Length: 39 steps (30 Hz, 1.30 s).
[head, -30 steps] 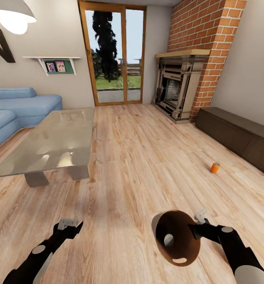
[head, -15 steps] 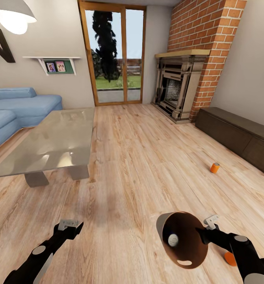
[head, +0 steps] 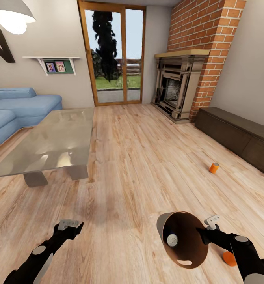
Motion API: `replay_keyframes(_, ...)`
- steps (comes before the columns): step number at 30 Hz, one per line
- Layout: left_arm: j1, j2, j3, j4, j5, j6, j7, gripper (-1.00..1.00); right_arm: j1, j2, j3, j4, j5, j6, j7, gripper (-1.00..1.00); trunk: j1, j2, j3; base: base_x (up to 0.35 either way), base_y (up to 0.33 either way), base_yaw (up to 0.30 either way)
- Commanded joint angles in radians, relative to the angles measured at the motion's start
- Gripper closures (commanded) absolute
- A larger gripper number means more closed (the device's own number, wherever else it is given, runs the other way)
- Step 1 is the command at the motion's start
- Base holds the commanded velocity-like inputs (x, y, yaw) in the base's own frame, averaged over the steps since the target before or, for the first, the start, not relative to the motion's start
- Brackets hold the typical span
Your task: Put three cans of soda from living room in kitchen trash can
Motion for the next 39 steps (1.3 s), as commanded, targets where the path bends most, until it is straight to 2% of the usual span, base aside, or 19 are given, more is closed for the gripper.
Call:
replay_keyframes(1, 0.0, 0.0, 0.0, 0.0, 0.0, 0.0, 0.0, -1.0, -0.001, 0.0, -0.001, -0.001, -0.01, 0.003, 0.007, 1.0, 0.0, 0.0, 0.0, 0.0, -0.154, 0.0)
replay_keyframes(13, 0.0, 0.0, 0.0, 0.002, 0.0, 0.0, 0.0, -1.0, -0.001, 0.0, -0.001, -0.001, -0.01, 0.003, 0.007, 1.0, 0.0, 0.0, 0.0, 0.0, -0.089, 0.0)
replay_keyframes(22, 0.0, 0.0, 0.0, 0.004, -0.001, 0.002, -0.001, -1.0, -0.002, -0.004, -0.005, -0.001, -0.01, 0.005, 0.008, 1.0, -0.035, 0.063, 0.028, 0.0, -0.003, 0.0)
replay_keyframes(25, 0.0, 0.0, 0.001, 0.003, 0.0, 0.006, -0.005, -1.0, -0.007, -0.028, -0.009, -0.002, -0.01, 0.011, 0.011, 1.0, -0.046, 0.084, 0.038, 0.0, 0.0, 0.0)
replay_keyframes(27, -0.001, 0.002, 0.001, -0.002, 0.004, 0.017, -0.007, -1.0, -0.009, -0.032, -0.01, -0.002, -0.01, 0.012, 0.012, 1.0, -0.054, 0.098, 0.044, 0.0, 0.0, 0.0)
replay_keyframes(29, -0.001, 0.003, 0.001, -0.01, 0.008, 0.059, -0.009, -1.0, -0.012, -0.035, -0.01, -0.003, -0.01, 0.013, 0.012, 1.0, -0.061, 0.112, 0.05, 0.0, 0.0, 0.0)
replay_keyframes(30, -0.001, 0.004, 0.001, -0.016, 0.011, 0.109, -0.013, -1.0, -0.014, -0.036, -0.01, -0.009, -0.011, 0.015, 0.013, 1.0, -0.065, 0.119, 0.053, 0.0, 0.0, 0.0)
replay_keyframes(33, -0.01, 0.009, 0.003, -0.028, 0.014, 0.235, -0.083, -1.0, -0.015, -0.036, -0.01, -0.061, -0.011, 0.021, 0.015, 1.0, -0.077, 0.14, 0.063, 0.0, 0.0, 0.0)
replay_keyframes(36, -0.026, 0.011, 0.005, -0.032, 0.015, 0.303, -0.125, -1.0, -0.017, -0.035, -0.01, -0.103, -0.011, 0.032, 0.016, 1.0, -0.088, 0.161, 0.072, 0.0, 0.0, 0.0)
replay_keyframes(39, -0.06, 0.014, 0.007, -0.037, 0.015, 0.365, -0.149, -1.0, -0.023, -0.037, -0.01, -0.149, -0.011, 0.096, 0.019, 1.0, -0.1, 0.182, 0.082, 0.0, 0.0, 0.0)
